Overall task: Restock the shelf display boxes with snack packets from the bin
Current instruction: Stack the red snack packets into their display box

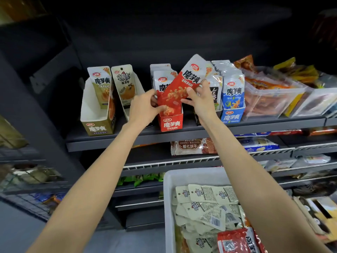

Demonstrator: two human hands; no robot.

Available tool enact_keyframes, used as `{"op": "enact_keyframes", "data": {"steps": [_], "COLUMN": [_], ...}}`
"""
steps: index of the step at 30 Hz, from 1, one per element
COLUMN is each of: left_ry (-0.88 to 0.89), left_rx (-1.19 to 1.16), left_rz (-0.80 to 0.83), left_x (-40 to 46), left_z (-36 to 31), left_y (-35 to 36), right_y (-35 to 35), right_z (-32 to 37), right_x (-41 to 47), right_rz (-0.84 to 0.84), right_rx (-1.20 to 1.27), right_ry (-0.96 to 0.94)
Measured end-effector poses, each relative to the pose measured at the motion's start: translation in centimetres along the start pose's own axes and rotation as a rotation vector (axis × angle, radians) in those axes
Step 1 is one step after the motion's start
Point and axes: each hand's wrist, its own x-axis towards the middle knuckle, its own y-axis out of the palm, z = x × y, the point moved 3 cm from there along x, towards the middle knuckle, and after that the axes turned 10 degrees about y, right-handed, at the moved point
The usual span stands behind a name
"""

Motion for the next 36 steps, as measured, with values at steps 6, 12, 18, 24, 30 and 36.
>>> {"op": "enact_keyframes", "data": {"steps": [6, 12, 18, 24, 30, 36], "left_ry": [-0.100, -0.016, -0.068, 0.169, 0.398, 0.234], "left_rx": [-0.326, -0.070, 0.049, -0.086, -0.209, -0.202], "left_rz": [0.010, 0.010, -0.021, -0.370, -0.202, 0.608], "left_x": [-0.1, 0.2, -1.2, -6.9, -13.8, -19.9], "left_z": [0.3, 0.1, -0.2, -3.6, -6.5, -8.7], "left_y": [0.2, 1.0, 1.2, 0.9, 5.5, 13.3], "right_y": [0.6, 1.6, 1.0, -2.5, -9.5, -17.9], "right_z": [-0.7, -0.9, -1.9, -3.7, -9.9, -15.0], "right_x": [0.3, 0.6, -1.3, -8.1, -15.1, -21.0], "right_rz": [-0.181, -0.115, -0.233, -0.226, -0.020, -0.126], "right_rx": [-0.691, -1.176, -0.842, -0.635, -0.825, -1.022], "right_ry": [-0.228, -0.237, -0.309, -0.370, 0.000, 0.266]}}
